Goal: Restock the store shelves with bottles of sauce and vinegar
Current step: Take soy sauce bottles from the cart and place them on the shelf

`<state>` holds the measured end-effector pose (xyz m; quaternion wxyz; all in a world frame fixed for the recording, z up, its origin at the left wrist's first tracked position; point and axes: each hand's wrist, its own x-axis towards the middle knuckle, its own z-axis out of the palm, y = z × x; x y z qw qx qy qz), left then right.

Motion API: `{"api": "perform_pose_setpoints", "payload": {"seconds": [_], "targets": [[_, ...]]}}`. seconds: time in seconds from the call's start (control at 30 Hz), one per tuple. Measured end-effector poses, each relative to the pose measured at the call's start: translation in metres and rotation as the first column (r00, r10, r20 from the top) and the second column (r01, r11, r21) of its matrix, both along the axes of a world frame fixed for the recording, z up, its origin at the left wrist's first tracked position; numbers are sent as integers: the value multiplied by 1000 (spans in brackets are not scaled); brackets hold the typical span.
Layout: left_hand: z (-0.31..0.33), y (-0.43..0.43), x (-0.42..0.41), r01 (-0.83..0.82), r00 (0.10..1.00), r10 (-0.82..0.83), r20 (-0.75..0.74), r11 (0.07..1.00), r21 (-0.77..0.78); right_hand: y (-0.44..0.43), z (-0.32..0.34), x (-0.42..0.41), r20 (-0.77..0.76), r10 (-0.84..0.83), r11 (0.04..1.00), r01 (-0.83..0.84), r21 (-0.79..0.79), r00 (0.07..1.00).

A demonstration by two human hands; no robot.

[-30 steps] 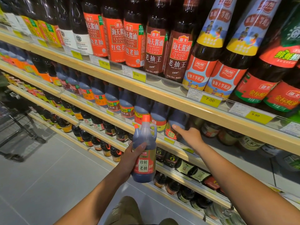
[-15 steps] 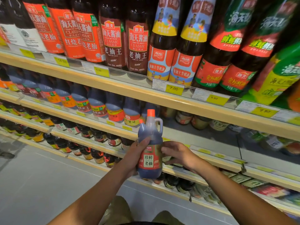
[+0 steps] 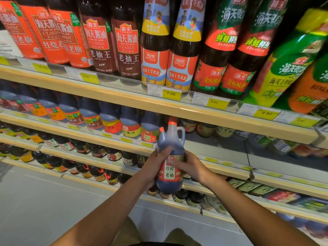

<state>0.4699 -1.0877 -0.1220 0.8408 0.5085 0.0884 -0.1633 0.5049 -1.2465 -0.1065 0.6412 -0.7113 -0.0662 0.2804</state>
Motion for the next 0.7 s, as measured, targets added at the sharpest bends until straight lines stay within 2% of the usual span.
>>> {"api": "perform_pose_setpoints", "payload": {"seconds": [0.13,0.23,0.3,0.37,0.5,0.6,0.7], "targets": [[1,1,2,7,1000,-7,9,1000,24,0,-4,9,-19,-45,999,45,-2,999],[5,5,3,-23,999,23,39,1000,1,-1,-3,20,-13,-18,1000,17,-21,1000],[9,10,3,-46,998,45,40,998,48,-3,2,28,-3,-23,999,23,-37,1000],[10,17,4,-71,997,69,20,993,93,-4,5,41,41,-40,994,44,-103,998],[7,33,5,-153,987,157,-43,984,87,-13,9,74,90,-107,954,128,-270,990],[8,40,4,-153,988,153,4,980,127,-18,18,92,33,-132,898,134,-419,991],[6,44,4,-154,988,151,32,976,152,-18,26,104,-78,-54,904,16,-428,995]]}}
